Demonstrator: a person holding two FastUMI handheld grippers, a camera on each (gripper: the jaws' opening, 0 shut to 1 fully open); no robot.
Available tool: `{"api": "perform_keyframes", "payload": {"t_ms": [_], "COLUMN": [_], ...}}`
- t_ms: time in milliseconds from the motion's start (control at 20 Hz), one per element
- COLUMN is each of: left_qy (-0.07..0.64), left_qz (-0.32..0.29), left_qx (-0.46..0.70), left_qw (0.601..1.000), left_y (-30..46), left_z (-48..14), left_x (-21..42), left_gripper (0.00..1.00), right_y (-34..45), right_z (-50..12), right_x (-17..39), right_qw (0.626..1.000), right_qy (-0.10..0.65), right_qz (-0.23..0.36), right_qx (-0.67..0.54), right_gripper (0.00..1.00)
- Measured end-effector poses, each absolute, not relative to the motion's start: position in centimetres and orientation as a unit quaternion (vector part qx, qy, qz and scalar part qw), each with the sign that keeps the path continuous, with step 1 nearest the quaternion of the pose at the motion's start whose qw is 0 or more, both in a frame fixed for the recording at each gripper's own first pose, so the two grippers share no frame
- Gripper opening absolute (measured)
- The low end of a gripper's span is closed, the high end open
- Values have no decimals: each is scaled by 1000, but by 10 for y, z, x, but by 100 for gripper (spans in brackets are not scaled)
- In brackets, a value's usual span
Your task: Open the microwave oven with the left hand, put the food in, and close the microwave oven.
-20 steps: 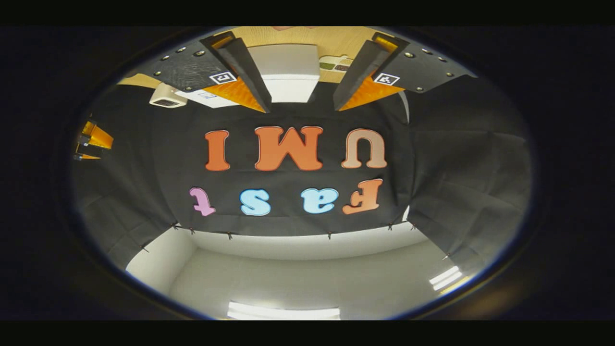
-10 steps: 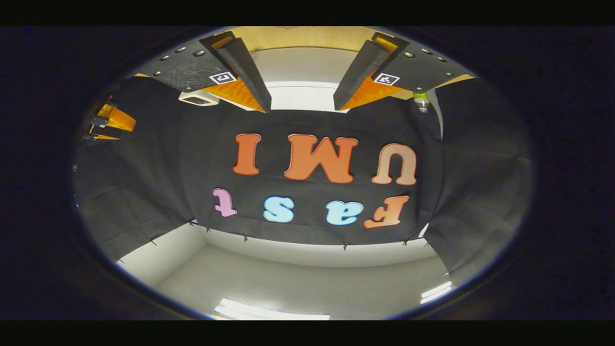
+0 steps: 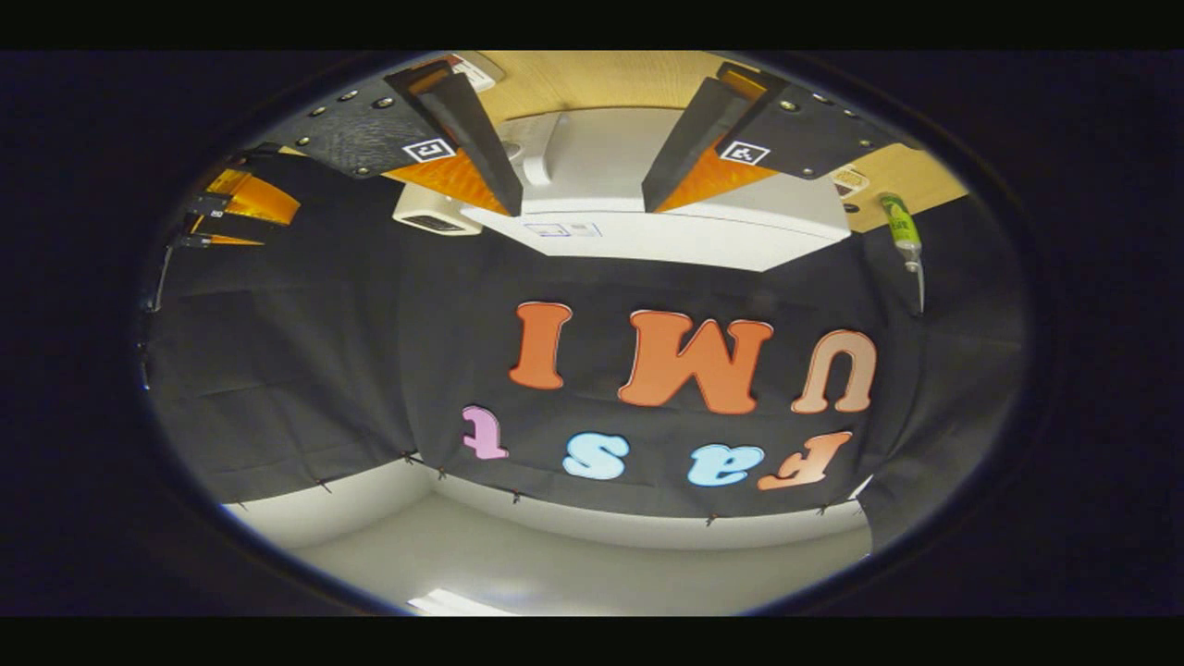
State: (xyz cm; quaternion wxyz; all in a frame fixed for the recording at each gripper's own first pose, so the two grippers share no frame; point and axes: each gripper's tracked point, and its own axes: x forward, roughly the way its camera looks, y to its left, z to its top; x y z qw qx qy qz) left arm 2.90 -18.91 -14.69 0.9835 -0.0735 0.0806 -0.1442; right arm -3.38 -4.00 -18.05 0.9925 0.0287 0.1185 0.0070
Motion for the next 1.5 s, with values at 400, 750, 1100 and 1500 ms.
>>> {"api": "perform_keyframes", "payload": {"t_ms": [400, 750, 1100, 1500], "left_qy": [127, 162, 210, 188], "left_qz": [-144, -115, -109, -105], "left_qx": [-51, -17, -22, -8], "left_qw": [980, 980, 971, 976], "left_y": [-239, -258, -274, -278], "left_z": [-215, -268, -316, -312], "left_x": [49, 71, 76, 71], "left_gripper": [89, 72, 35, 15], "right_y": [-46, -49, -57, -55], "right_z": [-242, -277, -301, -313], "right_x": [-53, -62, -74, -88], "right_qw": [985, 978, 972, 965], "right_qy": [167, 199, 220, 238], "right_qz": [10, 8, 1, -4], "right_qx": [39, 66, 86, 110], "right_gripper": [95, 96, 95, 95]}}
